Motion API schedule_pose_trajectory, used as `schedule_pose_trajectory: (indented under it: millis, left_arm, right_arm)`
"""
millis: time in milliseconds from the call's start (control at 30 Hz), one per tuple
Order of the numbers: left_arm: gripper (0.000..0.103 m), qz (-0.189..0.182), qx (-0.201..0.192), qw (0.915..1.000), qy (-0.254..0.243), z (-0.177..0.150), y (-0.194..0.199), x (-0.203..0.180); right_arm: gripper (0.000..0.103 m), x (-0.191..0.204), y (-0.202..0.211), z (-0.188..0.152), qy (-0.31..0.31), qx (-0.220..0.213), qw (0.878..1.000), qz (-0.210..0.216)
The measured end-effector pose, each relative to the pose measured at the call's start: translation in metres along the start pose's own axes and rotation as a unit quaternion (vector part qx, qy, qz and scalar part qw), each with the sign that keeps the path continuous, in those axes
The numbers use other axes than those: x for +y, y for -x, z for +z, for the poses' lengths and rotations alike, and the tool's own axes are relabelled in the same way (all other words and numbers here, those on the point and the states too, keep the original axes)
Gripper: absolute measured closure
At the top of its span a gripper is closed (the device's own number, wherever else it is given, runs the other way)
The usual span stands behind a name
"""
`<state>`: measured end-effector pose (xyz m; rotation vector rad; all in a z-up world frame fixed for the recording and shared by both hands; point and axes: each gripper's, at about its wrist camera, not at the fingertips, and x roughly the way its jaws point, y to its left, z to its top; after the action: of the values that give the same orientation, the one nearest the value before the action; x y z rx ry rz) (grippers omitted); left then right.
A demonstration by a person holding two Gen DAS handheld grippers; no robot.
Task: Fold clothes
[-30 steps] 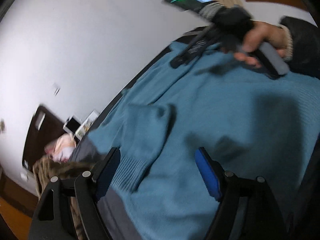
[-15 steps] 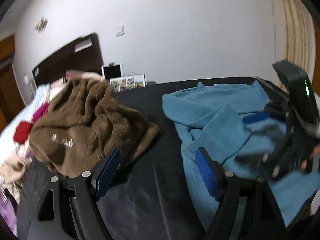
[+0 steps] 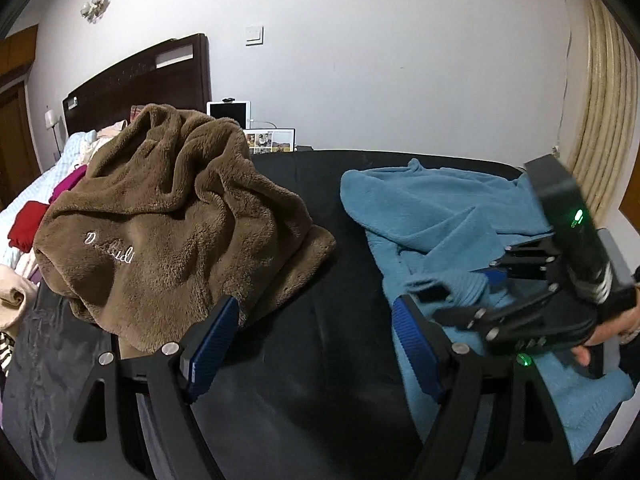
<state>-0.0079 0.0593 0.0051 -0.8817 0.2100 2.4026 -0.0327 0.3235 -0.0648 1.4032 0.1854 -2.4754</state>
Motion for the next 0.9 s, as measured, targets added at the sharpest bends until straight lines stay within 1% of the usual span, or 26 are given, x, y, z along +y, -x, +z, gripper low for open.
schedule_pose_trajectory:
  millis: [100,267,333,467,567,600,800,833,867,900]
  left_arm:
    - [0.021,-0.001,0.005,1.0000,0.003,0.002,-0.006,0.002]
    - [0.020,-0.006,0.015,0.9999,0.001,0.006,-0.017,-0.003]
    - [0.020,-0.008,0.019,0.9998,-0.001,0.008,-0.021,-0.006]
    - [0.020,-0.016,0.023,0.9996,-0.005,0.013,-0.028,-0.014]
    - [0.020,-0.020,0.027,0.9994,-0.010,0.014,-0.034,-0.020]
    - [0.020,-0.020,0.029,0.9993,-0.011,0.014,-0.035,-0.021]
    - [0.020,-0.021,0.042,0.9988,-0.013,0.014,-0.045,-0.024]
    - [0.020,-0.020,0.044,0.9988,-0.011,0.014,-0.047,-0.024]
    - [0.020,-0.020,0.045,0.9987,-0.010,0.014,-0.048,-0.023]
    - [0.020,-0.020,0.047,0.9987,-0.009,0.015,-0.050,-0.022]
  right_arm:
    - [0.066,-0.014,0.006,0.000,-0.038,-0.003,0.999,0.012]
    - [0.067,-0.038,0.022,-0.001,-0.093,-0.028,0.995,0.029]
    - [0.067,-0.046,0.027,0.000,-0.100,-0.040,0.994,0.012]
    - [0.067,-0.053,0.024,0.005,-0.097,-0.052,0.994,-0.025]
    - [0.065,-0.052,0.016,0.007,-0.088,-0.053,0.994,-0.020]
    - [0.059,-0.050,0.014,0.008,-0.080,-0.054,0.995,-0.020]
    - [0.059,-0.048,0.006,0.013,-0.045,-0.059,0.996,-0.044]
    - [0.061,-0.048,0.007,0.013,-0.046,-0.058,0.996,-0.045]
    - [0.070,-0.050,0.008,0.015,-0.049,-0.056,0.996,-0.044]
    - [0.085,-0.051,0.008,0.017,-0.051,-0.055,0.996,-0.043]
